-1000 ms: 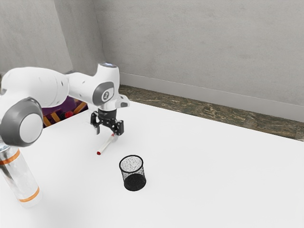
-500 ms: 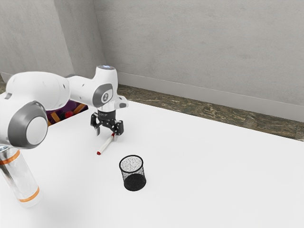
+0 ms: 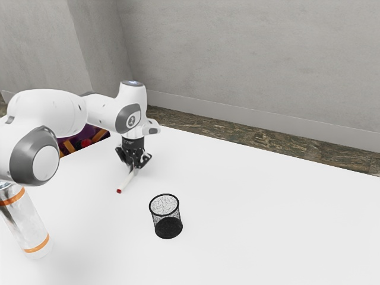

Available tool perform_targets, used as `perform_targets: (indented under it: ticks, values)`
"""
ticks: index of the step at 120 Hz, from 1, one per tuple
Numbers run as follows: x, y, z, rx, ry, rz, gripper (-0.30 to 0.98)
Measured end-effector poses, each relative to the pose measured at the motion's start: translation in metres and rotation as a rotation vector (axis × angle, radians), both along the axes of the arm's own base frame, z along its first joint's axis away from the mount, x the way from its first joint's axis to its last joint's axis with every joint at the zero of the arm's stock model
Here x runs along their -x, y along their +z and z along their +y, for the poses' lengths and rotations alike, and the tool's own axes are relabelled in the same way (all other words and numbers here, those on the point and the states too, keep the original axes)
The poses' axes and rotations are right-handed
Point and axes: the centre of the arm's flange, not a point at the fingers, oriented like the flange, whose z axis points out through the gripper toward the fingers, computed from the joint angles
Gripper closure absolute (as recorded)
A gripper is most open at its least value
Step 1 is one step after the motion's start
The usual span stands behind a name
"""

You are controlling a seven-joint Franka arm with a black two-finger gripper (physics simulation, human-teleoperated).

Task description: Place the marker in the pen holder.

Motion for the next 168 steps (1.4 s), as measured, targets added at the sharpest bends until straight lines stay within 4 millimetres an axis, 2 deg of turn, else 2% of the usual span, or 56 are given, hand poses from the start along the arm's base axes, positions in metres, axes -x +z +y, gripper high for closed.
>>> perform_targets:
  ticks: [34, 64, 90, 108, 119, 128, 140, 156, 168]
  values:
    - [0.0, 0.003, 0.0, -0.005, 0.002, -0.004, 0.78]
    - [-0.003, 0.052, -0.008, -0.031, -0.019, -0.076, 0.79]
    - [0.014, 0.08, -0.025, -0.065, -0.078, -0.169, 0.79]
    - [0.023, 0.099, -0.049, -0.089, -0.146, -0.27, 0.79]
    - [0.028, 0.117, -0.077, -0.107, -0.22, -0.361, 0.79]
    - [0.035, 0.13, -0.09, -0.115, -0.266, -0.445, 0.79]
    - [0.039, 0.163, -0.114, -0.107, -0.316, -0.582, 0.79]
    - [0.067, 0.181, -0.148, -0.067, -0.358, -0.68, 0.79]
    - [0.103, 0.194, -0.183, -0.026, -0.39, -0.72, 0.79]
